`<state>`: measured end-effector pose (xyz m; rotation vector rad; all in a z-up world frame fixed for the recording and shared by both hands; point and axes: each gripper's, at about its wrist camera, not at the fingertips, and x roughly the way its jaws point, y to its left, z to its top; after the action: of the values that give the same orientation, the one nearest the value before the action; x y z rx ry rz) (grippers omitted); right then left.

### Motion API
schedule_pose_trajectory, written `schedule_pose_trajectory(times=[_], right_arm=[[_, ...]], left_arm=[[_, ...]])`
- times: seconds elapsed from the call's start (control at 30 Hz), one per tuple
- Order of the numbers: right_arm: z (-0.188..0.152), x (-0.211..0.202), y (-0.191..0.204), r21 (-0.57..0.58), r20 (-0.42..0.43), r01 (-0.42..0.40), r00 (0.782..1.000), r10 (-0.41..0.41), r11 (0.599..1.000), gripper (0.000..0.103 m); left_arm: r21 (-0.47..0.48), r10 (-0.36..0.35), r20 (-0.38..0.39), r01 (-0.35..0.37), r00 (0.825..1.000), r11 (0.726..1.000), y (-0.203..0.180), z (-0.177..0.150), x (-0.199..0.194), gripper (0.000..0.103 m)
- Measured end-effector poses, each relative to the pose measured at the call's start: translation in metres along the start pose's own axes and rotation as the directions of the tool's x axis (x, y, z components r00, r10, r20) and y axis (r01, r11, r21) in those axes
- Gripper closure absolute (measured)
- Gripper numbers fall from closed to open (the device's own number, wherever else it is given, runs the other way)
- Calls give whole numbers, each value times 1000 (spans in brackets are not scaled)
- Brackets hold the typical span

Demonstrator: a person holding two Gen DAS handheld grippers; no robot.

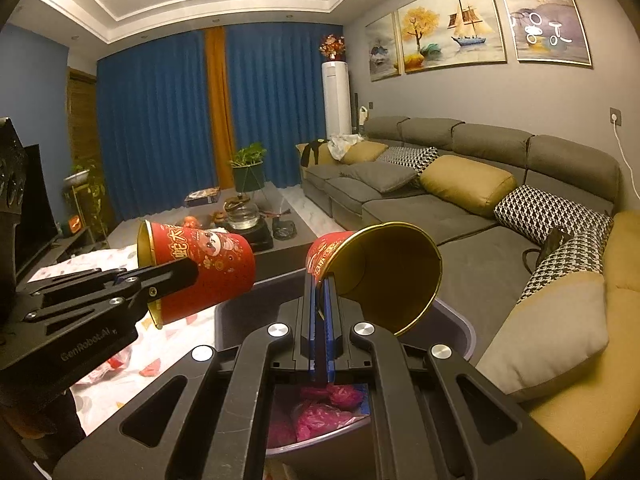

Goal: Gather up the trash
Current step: 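Carry both red cups over the grey bin with both tools, then open both tools to drop the red cups into the bin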

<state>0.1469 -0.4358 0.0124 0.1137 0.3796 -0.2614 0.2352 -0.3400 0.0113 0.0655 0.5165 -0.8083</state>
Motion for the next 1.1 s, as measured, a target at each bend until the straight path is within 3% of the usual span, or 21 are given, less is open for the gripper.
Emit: schedule_pose_trajectory(times=[1.1], right_arm=[[-3,23,-1,30,-68,20,998,-18,999,98]], left_arm=[[-8,-22,-98,21,995,1000,-8,-5,51,101]])
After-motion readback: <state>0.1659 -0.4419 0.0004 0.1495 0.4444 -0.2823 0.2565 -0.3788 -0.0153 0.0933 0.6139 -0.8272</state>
